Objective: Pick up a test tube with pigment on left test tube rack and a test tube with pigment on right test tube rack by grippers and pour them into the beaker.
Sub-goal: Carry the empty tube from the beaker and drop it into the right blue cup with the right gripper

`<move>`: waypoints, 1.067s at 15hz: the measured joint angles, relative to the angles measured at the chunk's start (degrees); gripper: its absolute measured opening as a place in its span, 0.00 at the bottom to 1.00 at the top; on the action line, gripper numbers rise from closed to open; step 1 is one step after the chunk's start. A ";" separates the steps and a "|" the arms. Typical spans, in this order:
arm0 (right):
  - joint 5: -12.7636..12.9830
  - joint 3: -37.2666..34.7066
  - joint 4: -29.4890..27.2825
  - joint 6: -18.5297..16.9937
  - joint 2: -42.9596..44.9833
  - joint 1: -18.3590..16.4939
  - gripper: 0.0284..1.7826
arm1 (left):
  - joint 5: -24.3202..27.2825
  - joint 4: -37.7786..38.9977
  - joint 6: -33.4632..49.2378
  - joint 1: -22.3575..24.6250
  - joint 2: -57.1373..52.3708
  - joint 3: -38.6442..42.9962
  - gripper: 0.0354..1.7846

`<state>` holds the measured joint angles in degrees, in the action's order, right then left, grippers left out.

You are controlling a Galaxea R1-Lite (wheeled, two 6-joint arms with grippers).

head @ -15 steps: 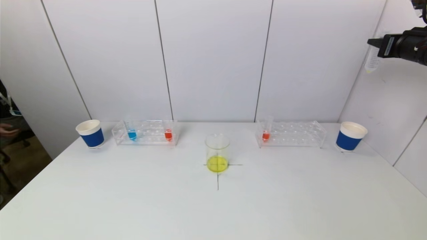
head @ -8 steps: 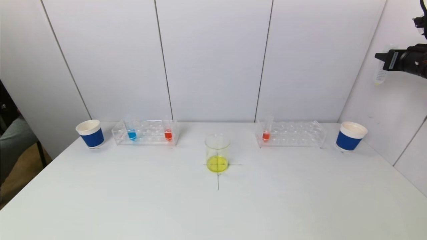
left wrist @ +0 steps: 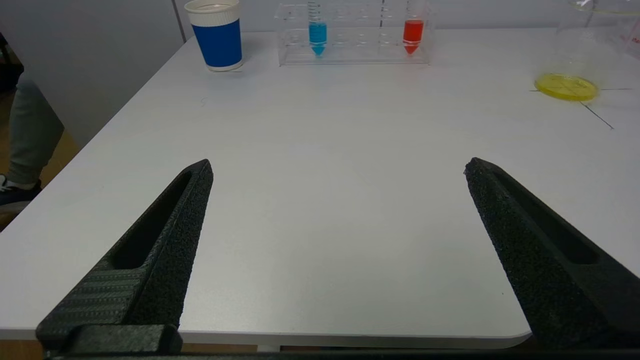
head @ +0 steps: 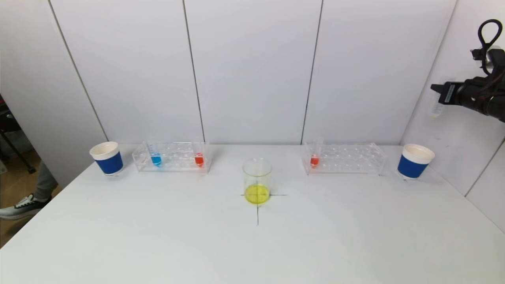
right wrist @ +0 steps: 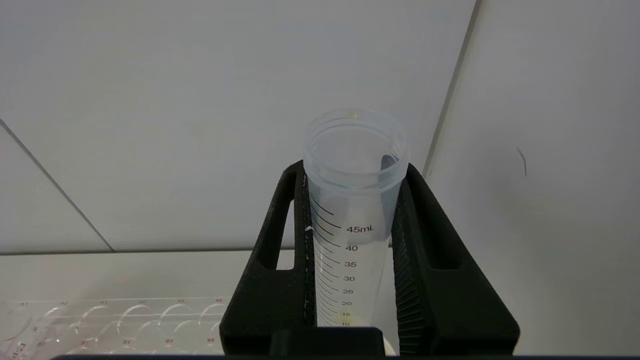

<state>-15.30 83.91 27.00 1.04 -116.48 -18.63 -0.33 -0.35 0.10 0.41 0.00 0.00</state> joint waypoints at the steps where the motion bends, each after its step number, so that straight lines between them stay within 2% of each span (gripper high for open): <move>1: -0.05 -0.95 1.49 -0.85 -0.50 0.00 0.27 | 0.00 0.00 0.00 0.00 0.00 0.00 0.99; 5: 0.00 -3.89 6.81 -1.63 -3.12 0.00 0.27 | 0.00 0.00 -0.02 0.00 0.00 0.00 0.99; 13: 0.15 -7.47 8.67 -1.58 -6.47 -1.55 0.27 | 0.00 0.02 0.00 0.00 0.00 0.00 0.99; 16: -0.05 -11.14 13.70 -1.44 -7.28 -2.49 0.27 | 0.02 0.00 0.00 0.00 0.00 0.00 0.99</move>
<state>-15.35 72.77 40.70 -0.40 -123.76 -21.11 -0.30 -0.35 0.10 0.41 0.00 0.00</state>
